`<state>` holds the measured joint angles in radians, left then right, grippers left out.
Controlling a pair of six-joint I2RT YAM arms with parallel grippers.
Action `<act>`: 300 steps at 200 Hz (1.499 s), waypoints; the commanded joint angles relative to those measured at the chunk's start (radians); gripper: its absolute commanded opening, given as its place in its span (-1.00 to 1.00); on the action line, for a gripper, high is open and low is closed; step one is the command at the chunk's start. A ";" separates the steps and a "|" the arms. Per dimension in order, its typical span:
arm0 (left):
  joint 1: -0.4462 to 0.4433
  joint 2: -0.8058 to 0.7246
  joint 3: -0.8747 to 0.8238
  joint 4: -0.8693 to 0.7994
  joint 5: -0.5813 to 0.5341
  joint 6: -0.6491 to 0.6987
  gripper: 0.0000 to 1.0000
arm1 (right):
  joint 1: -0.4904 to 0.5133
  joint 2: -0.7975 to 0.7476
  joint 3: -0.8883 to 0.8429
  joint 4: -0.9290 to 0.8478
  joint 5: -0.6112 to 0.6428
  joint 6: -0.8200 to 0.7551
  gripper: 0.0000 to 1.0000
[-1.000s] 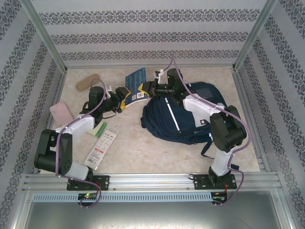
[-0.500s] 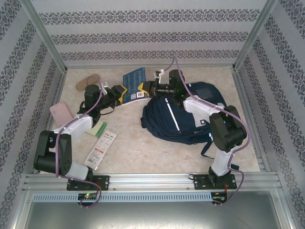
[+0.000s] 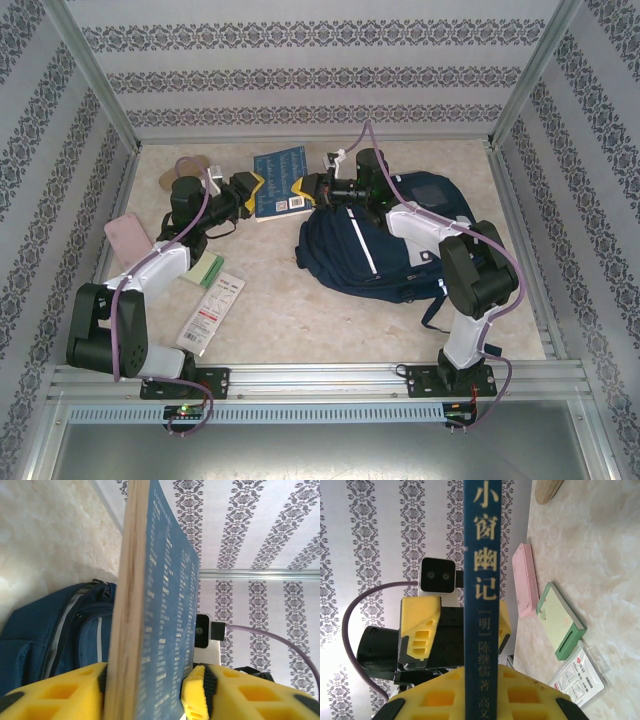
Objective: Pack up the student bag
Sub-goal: Pass the book.
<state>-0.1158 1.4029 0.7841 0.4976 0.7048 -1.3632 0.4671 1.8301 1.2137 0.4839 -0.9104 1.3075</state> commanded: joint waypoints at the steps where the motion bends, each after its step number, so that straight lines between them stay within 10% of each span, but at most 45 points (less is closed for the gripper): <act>1: -0.002 -0.014 0.033 -0.018 0.028 0.052 0.13 | 0.010 0.009 0.015 0.067 -0.042 0.008 -1.00; 190: 0.031 0.037 0.023 0.002 0.064 0.062 0.46 | 0.014 0.037 0.095 0.181 -0.053 0.124 -1.00; 280: 0.040 -0.022 0.060 -0.059 0.074 0.084 -0.64 | 0.010 0.085 0.000 0.121 -0.076 0.030 -0.98; 300: 0.041 -0.017 0.049 -0.040 0.078 0.076 -0.98 | 0.001 0.064 -0.005 0.022 -0.073 -0.049 -0.48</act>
<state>-0.0895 1.4124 0.8139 0.4454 0.7662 -1.3121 0.4801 1.9083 1.2221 0.5808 -0.9524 1.3746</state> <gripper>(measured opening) 0.099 0.154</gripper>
